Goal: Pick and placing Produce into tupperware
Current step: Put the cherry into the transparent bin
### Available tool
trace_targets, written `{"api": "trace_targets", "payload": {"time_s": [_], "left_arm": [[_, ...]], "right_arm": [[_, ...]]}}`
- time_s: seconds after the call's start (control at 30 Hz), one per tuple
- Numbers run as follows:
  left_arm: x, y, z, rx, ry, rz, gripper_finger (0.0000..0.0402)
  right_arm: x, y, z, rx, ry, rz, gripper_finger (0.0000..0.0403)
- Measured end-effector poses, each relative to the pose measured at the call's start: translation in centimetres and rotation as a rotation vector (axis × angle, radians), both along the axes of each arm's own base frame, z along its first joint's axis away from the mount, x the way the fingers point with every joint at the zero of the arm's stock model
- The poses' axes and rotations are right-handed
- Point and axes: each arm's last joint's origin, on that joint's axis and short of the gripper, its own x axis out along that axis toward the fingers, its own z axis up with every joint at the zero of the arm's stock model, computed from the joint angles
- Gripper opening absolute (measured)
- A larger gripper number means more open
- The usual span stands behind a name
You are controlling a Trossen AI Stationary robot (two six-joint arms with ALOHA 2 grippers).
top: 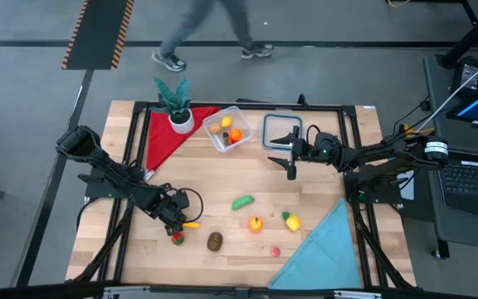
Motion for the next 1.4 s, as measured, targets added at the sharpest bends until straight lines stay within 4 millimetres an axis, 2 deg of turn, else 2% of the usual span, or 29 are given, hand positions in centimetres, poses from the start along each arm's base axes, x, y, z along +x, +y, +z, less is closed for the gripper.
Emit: {"api": "trace_targets", "payload": {"time_s": [0.27,0.6,0.9,1.13,1.2,1.4], "left_arm": [[0.0,0.9,0.8,-0.019,-0.024,0.039,0.008],[0.0,2.4,3.6,-0.02,-0.188,0.052,0.0085],[0.2,3.9,7.0,0.125,-0.459,-0.009,0.0081],[1.7,4.7,9.1,0.267,-0.662,-0.114,0.0082],[2.3,5.0,9.3,0.279,-0.74,-0.137,0.0082],[3.2,6.7,8.4,0.27,-0.955,-0.221,0.0081]], "right_arm": [[0.0,0.0,0.0,0.0,0.0,0.0,0.0294],[0.0,0.0,0.0,0.001,0.004,0.001,0.0294],[0.0,0.0,0.0,0.0,0.004,0.0,0.0294],[0.0,0.1,0.0,0.006,0.0,0.033,0.0294],[0.0,0.2,0.1,0.025,-0.015,0.071,0.0294],[0.1,0.4,0.1,0.039,-0.02,0.137,0.0294]]}}
